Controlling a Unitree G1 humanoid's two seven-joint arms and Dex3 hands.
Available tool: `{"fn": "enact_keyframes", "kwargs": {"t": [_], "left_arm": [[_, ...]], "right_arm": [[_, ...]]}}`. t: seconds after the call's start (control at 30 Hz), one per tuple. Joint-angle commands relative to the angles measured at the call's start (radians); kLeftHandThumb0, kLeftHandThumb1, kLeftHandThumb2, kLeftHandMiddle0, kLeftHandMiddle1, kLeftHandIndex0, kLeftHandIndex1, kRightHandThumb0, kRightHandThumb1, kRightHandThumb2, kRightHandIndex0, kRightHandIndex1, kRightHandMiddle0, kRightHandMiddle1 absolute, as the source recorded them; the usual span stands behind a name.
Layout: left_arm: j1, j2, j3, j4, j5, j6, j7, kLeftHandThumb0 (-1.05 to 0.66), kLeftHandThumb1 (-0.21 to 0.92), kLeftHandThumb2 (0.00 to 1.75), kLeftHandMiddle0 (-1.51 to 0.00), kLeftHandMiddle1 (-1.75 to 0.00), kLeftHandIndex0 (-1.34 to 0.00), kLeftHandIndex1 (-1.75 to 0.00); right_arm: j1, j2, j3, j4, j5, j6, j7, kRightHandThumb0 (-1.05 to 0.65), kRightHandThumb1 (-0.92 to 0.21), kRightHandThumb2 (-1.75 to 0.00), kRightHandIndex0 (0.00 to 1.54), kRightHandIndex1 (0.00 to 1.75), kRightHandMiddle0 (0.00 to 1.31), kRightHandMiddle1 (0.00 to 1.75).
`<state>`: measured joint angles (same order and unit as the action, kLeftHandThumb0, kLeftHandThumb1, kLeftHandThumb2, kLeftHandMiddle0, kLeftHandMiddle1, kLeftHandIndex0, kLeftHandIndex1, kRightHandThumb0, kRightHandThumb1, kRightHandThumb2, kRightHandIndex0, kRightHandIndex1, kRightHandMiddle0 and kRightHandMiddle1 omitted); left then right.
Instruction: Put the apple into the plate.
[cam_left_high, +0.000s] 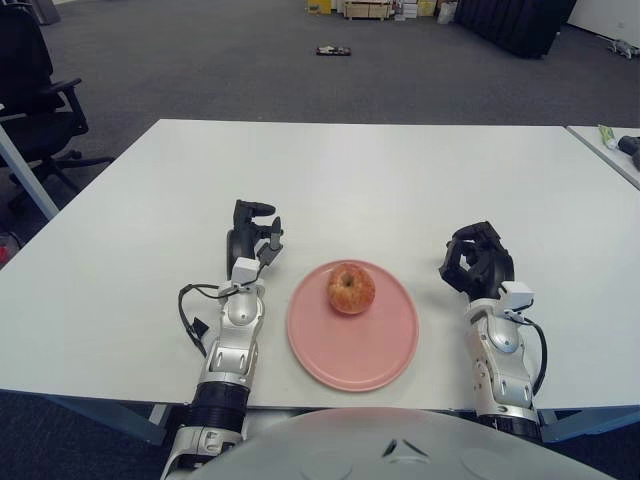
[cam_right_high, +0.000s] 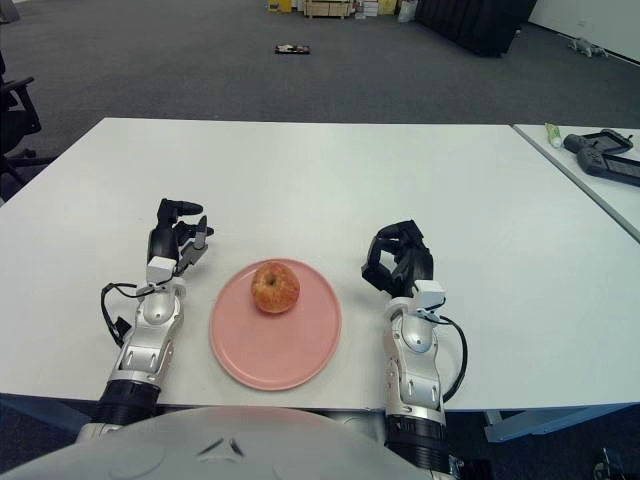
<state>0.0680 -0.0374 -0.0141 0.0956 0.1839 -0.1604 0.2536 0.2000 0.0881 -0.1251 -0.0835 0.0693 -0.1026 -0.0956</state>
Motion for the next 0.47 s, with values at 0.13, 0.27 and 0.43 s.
{"fn": "enact_keyframes", "kwargs": {"t": [0.13,0.27,0.43], "left_arm": [[0.033,0.01,0.022,-0.06,-0.108,0.073,-0.11,-0.35,0.9,0.56,-0.57,-1.28,-0.21,-1.75],[0.05,0.015,0.029,-0.068,-0.148,0.084,-0.15,-0.35,0.89,0.57,-0.54,-1.3,-0.22,-1.75],[0.066,0.014,0.042,-0.046,-0.189,0.046,-0.185,-0.35,0.89,0.58,-0.53,-1.32,-0.22,-1.75]], "right_arm": [[0.019,-0.001,0.002,-0.018,0.005,0.008,0.003,-0.43,-0.46,-1.15,1.14,1.75,0.5,1.75],[0.03,0.001,0.003,-0.019,0.006,0.006,0.004,-0.43,-0.46,-1.14,1.14,1.75,0.49,1.75],[0.04,0.001,0.003,-0.003,0.014,-0.003,0.014,-0.43,-0.47,-1.14,1.14,1.75,0.49,1.75]]}}
